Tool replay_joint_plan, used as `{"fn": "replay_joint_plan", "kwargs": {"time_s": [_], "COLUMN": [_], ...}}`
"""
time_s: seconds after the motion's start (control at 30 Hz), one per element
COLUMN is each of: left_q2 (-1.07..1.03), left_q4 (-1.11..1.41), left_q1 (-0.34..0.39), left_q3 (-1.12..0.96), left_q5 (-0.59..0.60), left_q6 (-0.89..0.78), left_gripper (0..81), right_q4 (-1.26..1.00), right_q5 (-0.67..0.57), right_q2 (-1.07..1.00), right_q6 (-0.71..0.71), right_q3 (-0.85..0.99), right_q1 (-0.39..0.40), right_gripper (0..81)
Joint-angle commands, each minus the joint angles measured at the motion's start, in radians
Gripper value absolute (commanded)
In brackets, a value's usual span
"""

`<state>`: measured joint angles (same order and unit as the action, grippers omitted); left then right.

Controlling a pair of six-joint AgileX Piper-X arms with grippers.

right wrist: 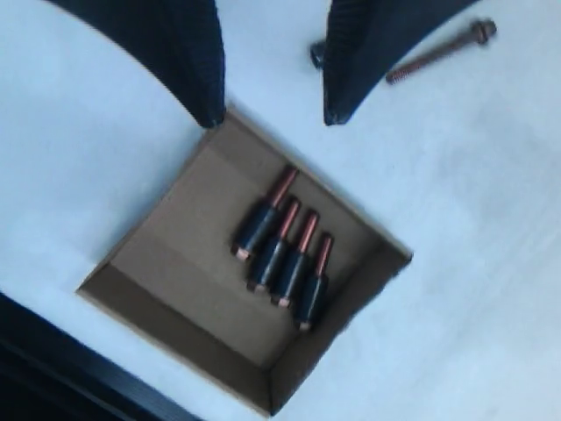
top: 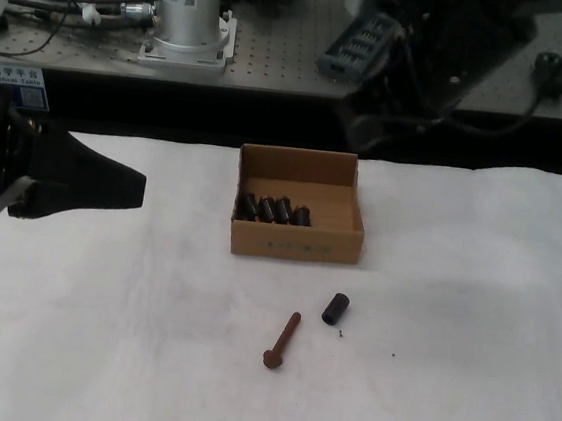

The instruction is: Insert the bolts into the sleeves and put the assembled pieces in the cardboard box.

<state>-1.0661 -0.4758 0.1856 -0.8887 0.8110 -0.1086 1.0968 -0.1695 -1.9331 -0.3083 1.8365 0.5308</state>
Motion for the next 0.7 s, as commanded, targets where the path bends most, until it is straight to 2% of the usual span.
{"fn": "replay_joint_plan", "kwargs": {"time_s": [0.0, 0.1, 0.23, 0.5, 0.67], "left_q2": [0.010, 0.010, 0.010, 0.010, 0.010], "left_q4": [-0.004, -0.004, -0.015, -0.115, -0.095], "left_q1": [-0.002, -0.002, -0.002, -0.002, -0.002], "left_q3": [-0.005, -0.005, -0.005, -0.005, -0.005], "left_q5": [0.001, 0.005, 0.005, 0.005, 0.005], "left_q6": [0.021, 0.020, 0.020, 0.020, 0.045], "left_gripper": [4.1, 4.1, 4.1, 4.1, 4.1], "right_q4": [0.044, 0.074, 0.073, -0.032, -0.141], "right_q5": [-0.005, -0.004, -0.004, -0.050, -0.042], "right_q2": [0.067, 0.116, 0.139, 0.139, 0.103], "right_q6": [-0.238, -0.492, -0.706, -0.856, -0.865], "right_q3": [-0.057, -0.133, -0.231, -0.385, -0.410], "right_q1": [-0.001, 0.005, 0.014, 0.051, 0.116], "right_gripper": [28.6, 28.6, 28.6, 28.6, 28.6]}}
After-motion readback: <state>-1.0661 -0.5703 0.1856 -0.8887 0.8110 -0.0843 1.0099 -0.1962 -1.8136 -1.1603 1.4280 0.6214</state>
